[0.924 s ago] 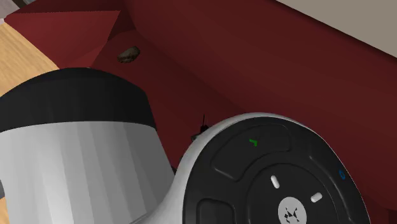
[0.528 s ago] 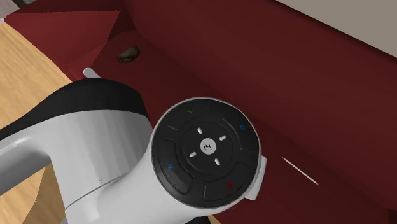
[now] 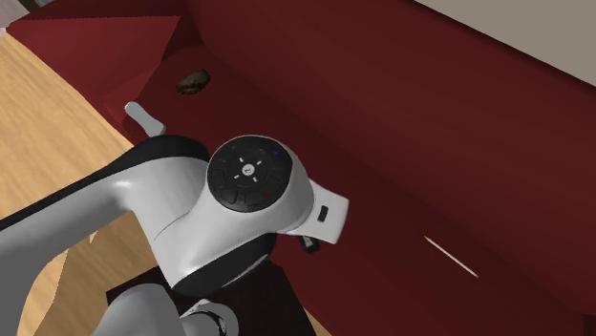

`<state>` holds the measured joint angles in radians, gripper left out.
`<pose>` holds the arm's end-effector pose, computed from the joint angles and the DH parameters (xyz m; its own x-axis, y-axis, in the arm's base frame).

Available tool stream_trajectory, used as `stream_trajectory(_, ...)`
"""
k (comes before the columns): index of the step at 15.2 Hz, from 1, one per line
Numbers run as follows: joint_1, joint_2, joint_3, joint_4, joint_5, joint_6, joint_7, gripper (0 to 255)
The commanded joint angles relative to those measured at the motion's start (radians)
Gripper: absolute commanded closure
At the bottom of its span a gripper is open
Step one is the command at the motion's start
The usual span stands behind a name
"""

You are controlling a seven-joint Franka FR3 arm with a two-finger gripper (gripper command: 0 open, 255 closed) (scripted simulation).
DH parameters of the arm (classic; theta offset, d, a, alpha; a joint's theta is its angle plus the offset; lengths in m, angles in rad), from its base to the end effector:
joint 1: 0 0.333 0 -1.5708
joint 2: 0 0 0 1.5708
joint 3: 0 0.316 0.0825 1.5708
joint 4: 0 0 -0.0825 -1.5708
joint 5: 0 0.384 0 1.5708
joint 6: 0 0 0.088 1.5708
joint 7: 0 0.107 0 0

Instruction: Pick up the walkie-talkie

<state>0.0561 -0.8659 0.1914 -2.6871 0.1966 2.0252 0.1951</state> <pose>0.3034 0.0909 0.4933 0.9801 -0.0751 0.1836 -0.0609 -0.9948 -0.0818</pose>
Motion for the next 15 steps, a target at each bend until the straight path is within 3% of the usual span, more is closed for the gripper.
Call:
stream_trajectory(1, 0.013, 0.020, 0.046, -0.046, 0.015, 0.094, 0.026, 0)
stream_trajectory(6, 0.029, 0.138, 0.178, -0.122, 0.039, 0.345, 0.105, 0)
stream_trajectory(10, -0.003, 0.285, 0.308, -0.144, 0.019, 0.559, 0.194, 0)
stream_trajectory(12, -0.052, 0.371, 0.392, -0.141, -0.019, 0.665, 0.258, 0)
stream_trajectory(15, -0.196, 0.494, 0.562, -0.122, -0.133, 0.806, 0.389, 0)
